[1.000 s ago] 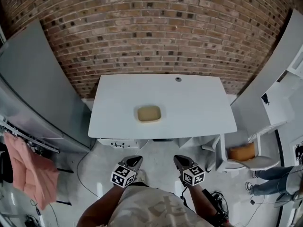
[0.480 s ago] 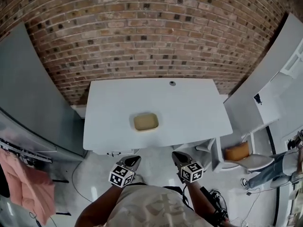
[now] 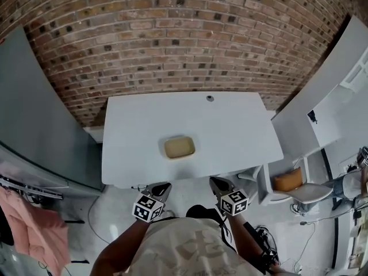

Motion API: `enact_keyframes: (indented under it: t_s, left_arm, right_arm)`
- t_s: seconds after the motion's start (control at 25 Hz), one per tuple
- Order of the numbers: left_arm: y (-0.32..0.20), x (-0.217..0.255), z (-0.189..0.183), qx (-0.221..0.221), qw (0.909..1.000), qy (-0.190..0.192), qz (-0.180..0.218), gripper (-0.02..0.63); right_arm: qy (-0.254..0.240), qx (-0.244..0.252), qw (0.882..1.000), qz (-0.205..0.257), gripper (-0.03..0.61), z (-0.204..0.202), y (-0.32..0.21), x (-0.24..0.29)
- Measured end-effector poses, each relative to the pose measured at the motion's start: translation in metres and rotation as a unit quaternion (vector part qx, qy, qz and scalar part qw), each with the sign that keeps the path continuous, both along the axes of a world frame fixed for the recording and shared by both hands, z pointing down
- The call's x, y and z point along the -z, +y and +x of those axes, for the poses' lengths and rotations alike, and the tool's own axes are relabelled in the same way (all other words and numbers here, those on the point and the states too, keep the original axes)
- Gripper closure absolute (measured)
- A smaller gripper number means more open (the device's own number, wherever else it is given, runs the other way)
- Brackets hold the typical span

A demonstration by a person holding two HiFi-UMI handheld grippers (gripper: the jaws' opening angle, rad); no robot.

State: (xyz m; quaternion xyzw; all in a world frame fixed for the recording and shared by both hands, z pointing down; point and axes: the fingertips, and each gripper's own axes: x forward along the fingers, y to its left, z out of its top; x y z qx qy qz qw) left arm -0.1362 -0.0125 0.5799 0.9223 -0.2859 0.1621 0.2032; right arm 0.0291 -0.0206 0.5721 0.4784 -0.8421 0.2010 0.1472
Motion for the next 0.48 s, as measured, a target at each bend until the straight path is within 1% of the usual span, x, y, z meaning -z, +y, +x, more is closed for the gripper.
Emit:
enact_keyframes:
  t_s: [0.28, 0.48]
  left_arm:
    - [-0.018, -0.003, 0.004, -0.005, 1.0, -0.006, 0.0, 0.609]
    - [-0.03, -0.014, 0.014, -0.01, 0.9996, -0.023, -0.014, 0.609]
  right_arm:
    - [-0.009, 0.0, 1.0, -0.01, 0.57, 0.001, -0.015, -0.008]
    - [-0.022, 0.006, 1.0, -0.021, 0.571, 0.005, -0.03, -0.018]
